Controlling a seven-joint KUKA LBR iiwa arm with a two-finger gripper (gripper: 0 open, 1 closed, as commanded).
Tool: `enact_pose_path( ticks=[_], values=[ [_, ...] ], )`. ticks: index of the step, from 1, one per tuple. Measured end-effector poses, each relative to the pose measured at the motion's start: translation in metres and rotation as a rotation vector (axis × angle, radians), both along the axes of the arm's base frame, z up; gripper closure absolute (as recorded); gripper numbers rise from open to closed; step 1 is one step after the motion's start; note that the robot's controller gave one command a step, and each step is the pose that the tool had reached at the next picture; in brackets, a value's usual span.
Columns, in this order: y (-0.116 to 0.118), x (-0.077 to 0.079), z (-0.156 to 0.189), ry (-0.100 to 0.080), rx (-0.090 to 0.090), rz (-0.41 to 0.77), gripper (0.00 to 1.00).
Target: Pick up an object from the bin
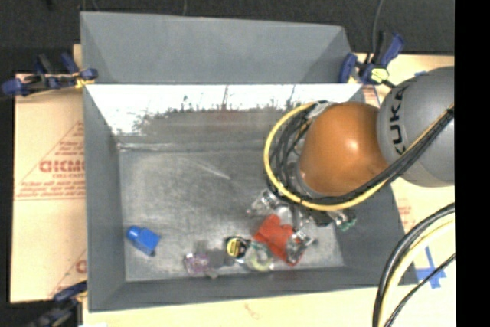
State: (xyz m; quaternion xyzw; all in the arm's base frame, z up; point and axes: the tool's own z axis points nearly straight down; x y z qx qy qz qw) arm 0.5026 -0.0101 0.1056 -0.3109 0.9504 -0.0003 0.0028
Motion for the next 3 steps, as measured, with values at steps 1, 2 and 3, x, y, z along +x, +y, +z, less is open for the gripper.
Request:
enact_pose_path(
  ticks=[1, 2, 3],
  values=[
    [-0.028, 0.014, -0.031, -0.002, 0.000, 0.375, 0.00],
    [-0.087, 0.026, -0.031, -0.006, -0.001, 0.334, 0.00],
    [-0.106, 0.075, -0.032, 0.005, 0.011, 0.467, 0.00]
  ],
)
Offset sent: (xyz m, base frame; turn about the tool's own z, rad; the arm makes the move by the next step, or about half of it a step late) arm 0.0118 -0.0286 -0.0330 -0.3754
